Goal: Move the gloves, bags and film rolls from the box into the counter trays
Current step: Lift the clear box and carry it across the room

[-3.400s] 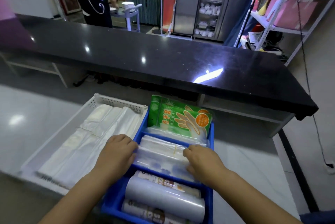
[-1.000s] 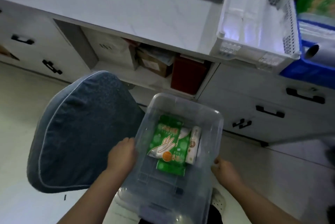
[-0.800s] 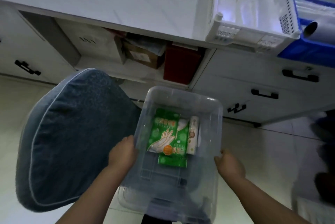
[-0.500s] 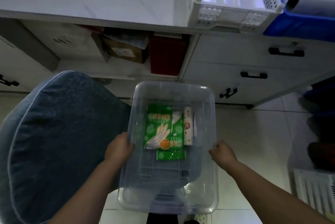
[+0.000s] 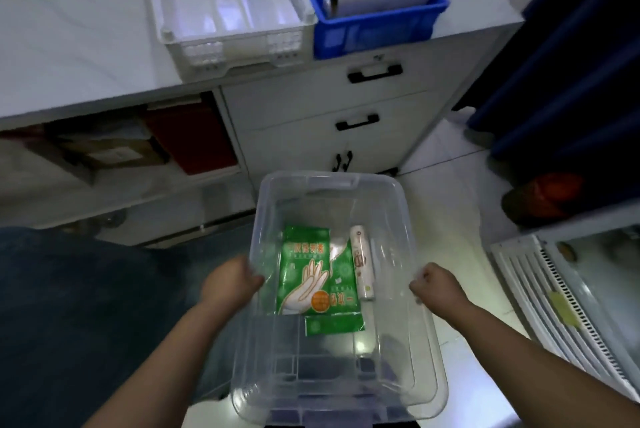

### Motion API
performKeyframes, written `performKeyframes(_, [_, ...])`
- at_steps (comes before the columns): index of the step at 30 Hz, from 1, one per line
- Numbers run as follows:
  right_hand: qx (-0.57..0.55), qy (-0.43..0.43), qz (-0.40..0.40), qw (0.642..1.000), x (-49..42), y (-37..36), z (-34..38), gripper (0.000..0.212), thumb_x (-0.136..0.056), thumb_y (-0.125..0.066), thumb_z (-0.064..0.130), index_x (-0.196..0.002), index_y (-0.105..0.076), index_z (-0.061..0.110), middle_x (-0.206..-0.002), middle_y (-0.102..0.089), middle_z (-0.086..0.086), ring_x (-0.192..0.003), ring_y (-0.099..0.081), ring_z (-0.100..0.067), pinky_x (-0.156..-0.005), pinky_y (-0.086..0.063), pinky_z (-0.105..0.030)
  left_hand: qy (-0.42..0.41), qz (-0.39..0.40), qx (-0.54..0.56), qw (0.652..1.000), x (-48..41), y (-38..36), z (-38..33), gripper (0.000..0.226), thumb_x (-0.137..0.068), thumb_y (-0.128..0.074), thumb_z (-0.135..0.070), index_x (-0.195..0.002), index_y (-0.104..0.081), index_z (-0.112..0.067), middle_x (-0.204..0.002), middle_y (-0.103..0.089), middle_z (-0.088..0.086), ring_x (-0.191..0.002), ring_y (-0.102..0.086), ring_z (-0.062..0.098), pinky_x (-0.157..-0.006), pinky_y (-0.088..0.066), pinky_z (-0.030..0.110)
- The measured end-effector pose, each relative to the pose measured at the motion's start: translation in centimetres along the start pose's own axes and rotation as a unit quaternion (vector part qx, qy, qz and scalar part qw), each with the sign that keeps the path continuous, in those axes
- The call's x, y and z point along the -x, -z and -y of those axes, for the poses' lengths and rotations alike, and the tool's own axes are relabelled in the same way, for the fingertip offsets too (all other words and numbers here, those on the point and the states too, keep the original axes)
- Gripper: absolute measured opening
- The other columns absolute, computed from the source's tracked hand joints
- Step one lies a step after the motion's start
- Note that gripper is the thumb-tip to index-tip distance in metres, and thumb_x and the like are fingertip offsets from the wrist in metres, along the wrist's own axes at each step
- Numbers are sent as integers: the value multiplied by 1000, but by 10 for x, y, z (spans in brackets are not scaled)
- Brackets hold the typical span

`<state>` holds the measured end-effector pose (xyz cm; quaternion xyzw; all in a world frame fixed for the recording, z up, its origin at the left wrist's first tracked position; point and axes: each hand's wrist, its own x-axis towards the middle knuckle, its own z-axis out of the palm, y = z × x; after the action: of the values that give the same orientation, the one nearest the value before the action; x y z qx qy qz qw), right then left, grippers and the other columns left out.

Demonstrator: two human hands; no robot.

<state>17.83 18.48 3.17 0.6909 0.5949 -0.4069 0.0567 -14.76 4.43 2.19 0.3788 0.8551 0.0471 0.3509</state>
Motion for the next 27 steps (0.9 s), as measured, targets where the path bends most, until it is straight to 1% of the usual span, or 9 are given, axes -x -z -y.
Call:
performKeyframes(2, [-34,-20,-27,999,4,30,-25,7,-75,-59,13,-72,-53,12,-68,-63,-7,-61,-64,-24,-60,-45,-30,-37,4,-17,999,4,-5,-39,22,-78,-61,-37,-74,-45,-23,-78,-53,0,-73,-53,23,-59,-34,27])
performKeyframes(6, [-115,-52,-83,989,0,88,-74,7,-73,-58,11,-75,-56,5,-68,-62,-9,-60,-60,-26,-71,-54,-42,-89,13,-45,995,12,-19,-123,23,-79,-61,-38,-77,-48,-20,-84,-61,4,-76,-57,24,-58,-36,29])
performKeyframes(9, [-153,-52,-110,981,-19,132,-109,7,-75,-58,12,-73,-55,6,-69,-59,-8,-60,-53,-25,-64,-49,-36,-113,2,-65,992,17,-33,-187,26,-80,-60,-39,-85,-51,-15,-97,-66,10,-89,-61,30,-65,-42,31])
performKeyframes(11, [-161,-46,-116,979,-38,161,-130,7,-76,-58,14,-74,-55,7,-68,-57,-7,-59,-50,-23,-59,-40,-31,-117,-6,-65,991,19,-44,-228,26,-81,-60,-39,-83,-48,-16,-99,-66,10,-90,-61,30,-64,-40,31])
performKeyframes(13, [-160,-42,-132,977,-58,190,-148,9,-76,-58,15,-75,-56,7,-67,-57,-6,-58,-49,-22,-57,-37,-29,-121,-15,-63,991,18,-55,-267,25,-81,-59,-39,-80,-46,-18,-97,-66,10,-88,-61,29,-63,-39,31])
performKeyframes(19, [-164,-26,-197,966,-100,281,-185,22,-78,-61,16,-61,-49,11,-58,-52,-5,-55,-48,-22,-54,-35,-28,-150,-39,-58,986,17,-80,-374,25,-80,-59,-43,-78,-46,-23,-92,-67,5,-83,-62,25,-59,-37,29])
performKeyframes(21, [-179,-24,-214,960,-110,307,-193,20,-78,-62,16,-63,-51,9,-59,-53,-7,-56,-49,-23,-56,-36,-29,-161,-35,-52,985,11,-84,-404,23,-80,-60,-44,-82,-49,-24,-92,-67,3,-81,-62,22,-60,-40,28])
performKeyframes(24, [-200,-27,-242,949,-123,339,-200,16,-79,-62,16,-69,-54,6,-66,-58,-11,-60,-50,-24,-55,-36,-28,-181,-32,-60,981,-7,-87,-447,26,-81,-60,-44,-90,-55,-20,-92,-66,2,-82,-63,21,-66,-49,30])
performKeyframes(27, [-215,-25,-270,938,-141,370,-201,14,-80,-61,15,-69,-53,9,-67,-57,-9,-61,-51,-24,-55,-36,-28,-207,-52,-74,974,-32,-84,-490,29,-81,-61,-45,-79,-47,-19,-82,-59,3,-80,-61,25,-61,-39,31])
